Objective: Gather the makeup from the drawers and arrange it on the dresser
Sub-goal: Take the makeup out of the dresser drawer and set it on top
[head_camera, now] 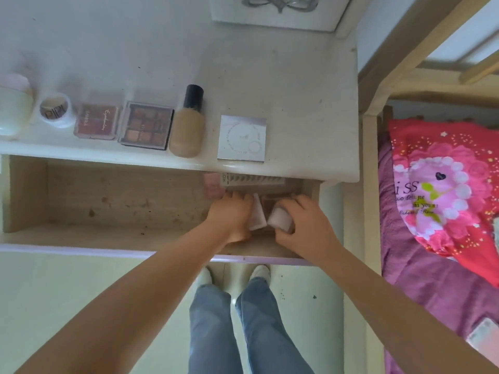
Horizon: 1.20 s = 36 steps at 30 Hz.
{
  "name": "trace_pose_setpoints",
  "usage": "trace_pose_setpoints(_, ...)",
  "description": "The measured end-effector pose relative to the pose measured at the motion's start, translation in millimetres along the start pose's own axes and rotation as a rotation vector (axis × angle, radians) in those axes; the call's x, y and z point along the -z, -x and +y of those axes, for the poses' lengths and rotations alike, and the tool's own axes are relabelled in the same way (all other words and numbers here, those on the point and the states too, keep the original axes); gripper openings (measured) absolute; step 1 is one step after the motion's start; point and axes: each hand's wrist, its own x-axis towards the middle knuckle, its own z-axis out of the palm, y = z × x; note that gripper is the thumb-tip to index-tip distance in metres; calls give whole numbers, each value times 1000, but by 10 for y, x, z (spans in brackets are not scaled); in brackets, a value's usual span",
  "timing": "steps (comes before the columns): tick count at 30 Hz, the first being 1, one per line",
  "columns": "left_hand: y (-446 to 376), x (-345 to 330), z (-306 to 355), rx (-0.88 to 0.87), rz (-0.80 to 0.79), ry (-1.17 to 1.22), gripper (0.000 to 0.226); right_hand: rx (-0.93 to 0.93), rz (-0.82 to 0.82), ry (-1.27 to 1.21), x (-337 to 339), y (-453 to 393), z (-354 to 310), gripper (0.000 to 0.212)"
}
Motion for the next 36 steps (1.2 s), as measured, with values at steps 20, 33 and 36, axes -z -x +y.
trace_pose_setpoints(20,-206,1406,373,-212,307,-142,47,160,417,17,876,-540,568,39)
trace_pose_setpoints(33,328,619,219,-320,573,101,25,119,440,-112,456,5,207,25)
trace_pose_setpoints(36,316,78,101,45,55,237,30,-133,-82,-16,129,22,-11,37)
